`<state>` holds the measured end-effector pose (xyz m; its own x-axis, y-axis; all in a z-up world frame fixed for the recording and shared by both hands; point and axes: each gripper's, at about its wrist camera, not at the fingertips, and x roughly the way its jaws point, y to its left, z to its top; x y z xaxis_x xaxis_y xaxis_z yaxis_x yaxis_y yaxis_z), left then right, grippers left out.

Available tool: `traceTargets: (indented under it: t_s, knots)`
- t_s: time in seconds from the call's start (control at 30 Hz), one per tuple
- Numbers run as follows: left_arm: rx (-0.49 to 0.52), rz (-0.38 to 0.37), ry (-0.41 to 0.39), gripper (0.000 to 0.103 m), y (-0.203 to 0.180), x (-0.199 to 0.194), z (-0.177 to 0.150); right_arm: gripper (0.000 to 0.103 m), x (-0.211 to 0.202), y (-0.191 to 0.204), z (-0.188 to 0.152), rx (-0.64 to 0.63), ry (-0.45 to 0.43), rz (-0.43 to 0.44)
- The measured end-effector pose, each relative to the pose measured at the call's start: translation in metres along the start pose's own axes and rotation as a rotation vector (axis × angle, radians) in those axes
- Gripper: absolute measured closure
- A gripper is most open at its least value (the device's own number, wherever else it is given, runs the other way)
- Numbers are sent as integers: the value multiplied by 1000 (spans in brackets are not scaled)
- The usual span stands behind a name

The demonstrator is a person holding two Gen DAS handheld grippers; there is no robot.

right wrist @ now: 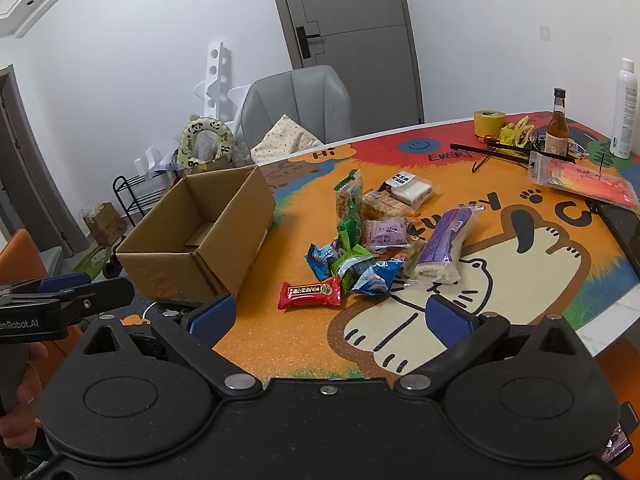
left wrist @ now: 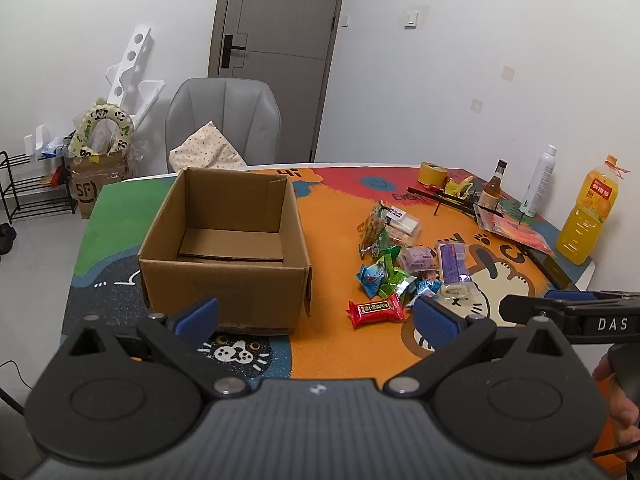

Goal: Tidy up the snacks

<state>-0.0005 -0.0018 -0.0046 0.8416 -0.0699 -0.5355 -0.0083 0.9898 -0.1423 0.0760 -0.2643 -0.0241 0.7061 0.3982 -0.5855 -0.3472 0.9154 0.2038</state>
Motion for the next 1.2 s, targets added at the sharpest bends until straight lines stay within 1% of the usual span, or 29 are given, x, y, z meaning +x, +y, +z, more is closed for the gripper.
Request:
traceTargets:
  t_s: [0.3,0.9,1.2]
  knots:
    - [-7,-14,21,0,0,8,-3,0,-1,-2,0,0,-3,-14]
    - [-15,-17,15,0,-1,7,-2,0,0,-3,0,-3,-2,-4]
    - [-41,-28,14,0,2,23,-8,0,15,-17,-2,27,-6,-17]
